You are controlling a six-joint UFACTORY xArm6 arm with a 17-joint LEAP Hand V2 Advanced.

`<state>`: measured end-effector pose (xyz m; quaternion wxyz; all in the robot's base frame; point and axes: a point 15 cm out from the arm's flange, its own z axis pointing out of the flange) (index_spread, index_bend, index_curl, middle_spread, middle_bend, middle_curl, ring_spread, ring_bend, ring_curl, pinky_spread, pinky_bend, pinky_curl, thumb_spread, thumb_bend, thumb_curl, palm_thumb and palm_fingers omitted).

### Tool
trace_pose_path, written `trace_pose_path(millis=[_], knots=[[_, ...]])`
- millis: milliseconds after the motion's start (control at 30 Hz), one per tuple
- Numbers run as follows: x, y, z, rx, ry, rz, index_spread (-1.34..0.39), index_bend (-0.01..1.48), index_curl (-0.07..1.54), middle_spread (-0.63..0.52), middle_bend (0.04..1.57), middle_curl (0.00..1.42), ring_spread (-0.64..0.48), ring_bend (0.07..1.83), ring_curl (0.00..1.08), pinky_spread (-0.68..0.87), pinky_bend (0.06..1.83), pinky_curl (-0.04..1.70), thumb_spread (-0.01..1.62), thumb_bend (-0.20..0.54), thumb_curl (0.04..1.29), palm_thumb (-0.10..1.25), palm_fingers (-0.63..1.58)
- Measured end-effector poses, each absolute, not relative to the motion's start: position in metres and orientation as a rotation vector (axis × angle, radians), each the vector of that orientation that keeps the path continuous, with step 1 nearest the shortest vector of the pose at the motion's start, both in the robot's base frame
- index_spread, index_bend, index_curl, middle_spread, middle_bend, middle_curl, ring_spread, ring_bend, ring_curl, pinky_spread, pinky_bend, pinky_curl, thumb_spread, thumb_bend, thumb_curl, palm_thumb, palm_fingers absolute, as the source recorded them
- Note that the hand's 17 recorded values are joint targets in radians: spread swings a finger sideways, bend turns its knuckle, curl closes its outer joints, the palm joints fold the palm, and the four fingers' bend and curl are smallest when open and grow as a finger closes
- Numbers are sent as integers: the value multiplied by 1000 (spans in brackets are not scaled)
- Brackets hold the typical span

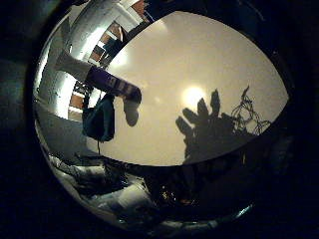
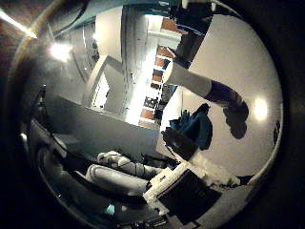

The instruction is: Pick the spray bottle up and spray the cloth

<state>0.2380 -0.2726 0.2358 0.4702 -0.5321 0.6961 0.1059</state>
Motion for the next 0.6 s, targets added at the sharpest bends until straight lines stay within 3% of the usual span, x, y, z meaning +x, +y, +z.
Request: trace_pose_path(millis=[600], knots=[[250,-252,224,-1235,1657,291,-209,152,270,66,267,358,170,363,255,354,302,314,1024,-25,326,633,163]])
